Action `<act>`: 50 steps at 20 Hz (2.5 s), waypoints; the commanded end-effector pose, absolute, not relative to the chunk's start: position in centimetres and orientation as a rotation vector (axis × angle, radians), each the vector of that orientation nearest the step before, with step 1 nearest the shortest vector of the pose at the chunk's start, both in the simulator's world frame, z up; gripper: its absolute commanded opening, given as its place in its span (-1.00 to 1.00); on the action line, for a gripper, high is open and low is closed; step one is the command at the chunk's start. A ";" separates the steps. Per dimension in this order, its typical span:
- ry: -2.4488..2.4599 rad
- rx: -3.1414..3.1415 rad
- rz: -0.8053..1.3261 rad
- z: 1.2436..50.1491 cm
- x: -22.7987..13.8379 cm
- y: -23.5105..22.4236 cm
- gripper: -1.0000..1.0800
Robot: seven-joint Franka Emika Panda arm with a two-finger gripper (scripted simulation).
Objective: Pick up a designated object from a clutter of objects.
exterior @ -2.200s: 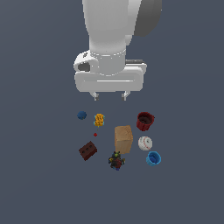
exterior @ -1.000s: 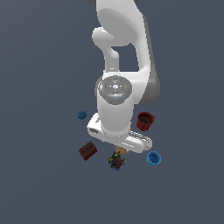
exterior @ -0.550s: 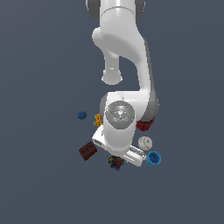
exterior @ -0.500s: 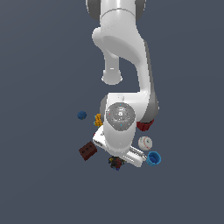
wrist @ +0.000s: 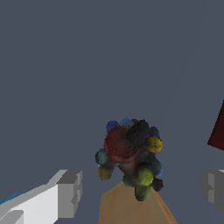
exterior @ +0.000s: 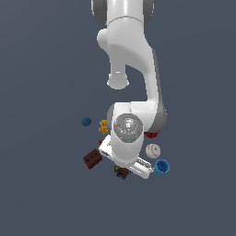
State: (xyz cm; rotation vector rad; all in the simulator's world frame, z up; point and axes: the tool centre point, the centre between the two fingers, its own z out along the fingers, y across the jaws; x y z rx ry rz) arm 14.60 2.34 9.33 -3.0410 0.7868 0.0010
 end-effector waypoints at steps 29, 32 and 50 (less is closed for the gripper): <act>0.788 -3.033 -0.031 5.8 15.3 2.6 -1.00; 0.788 -3.033 -0.031 6.4 15.0 2.9 -1.00; 0.790 -3.035 -0.019 18.9 9.8 9.8 -1.00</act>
